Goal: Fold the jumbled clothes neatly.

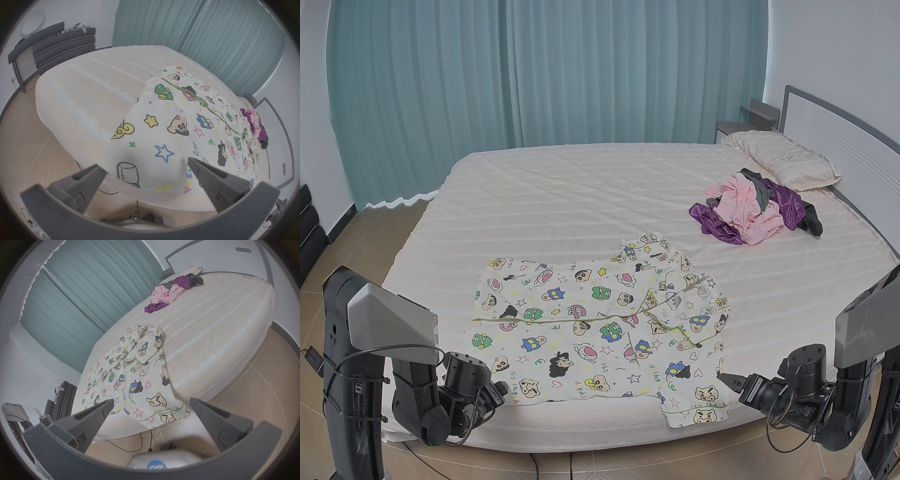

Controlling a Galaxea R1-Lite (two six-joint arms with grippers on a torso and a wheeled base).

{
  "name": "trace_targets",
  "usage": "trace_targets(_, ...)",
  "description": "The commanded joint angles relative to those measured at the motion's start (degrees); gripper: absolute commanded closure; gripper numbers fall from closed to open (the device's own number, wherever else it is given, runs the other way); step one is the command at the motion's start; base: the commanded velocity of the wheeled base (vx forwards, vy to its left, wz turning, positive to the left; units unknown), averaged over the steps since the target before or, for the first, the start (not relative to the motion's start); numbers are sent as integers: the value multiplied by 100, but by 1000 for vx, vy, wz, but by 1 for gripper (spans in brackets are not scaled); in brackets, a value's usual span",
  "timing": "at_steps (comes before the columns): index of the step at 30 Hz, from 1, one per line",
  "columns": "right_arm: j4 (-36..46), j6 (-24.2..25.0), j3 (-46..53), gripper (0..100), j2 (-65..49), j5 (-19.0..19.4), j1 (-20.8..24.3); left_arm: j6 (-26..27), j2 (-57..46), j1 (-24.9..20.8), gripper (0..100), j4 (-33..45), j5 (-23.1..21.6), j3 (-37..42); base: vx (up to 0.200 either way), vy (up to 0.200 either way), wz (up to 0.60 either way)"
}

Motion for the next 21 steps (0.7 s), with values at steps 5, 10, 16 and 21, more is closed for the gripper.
trace_targets(5,-85,-2,101,0,53,-3,17,4,85,145,100,-8,147,-56,0,0,0)
trace_targets(10,-85,-46,57,0,114,14,17,-40,49,373,100,-88,200,-12,0,0,0)
trace_targets(16,-85,-310,-233,0,193,76,43,-101,85,558,100,-624,243,15,0,0,0)
trace_targets(21,-76,-1013,-989,0,1055,260,-229,-444,155,540,100,-1089,243,59,0,0,0)
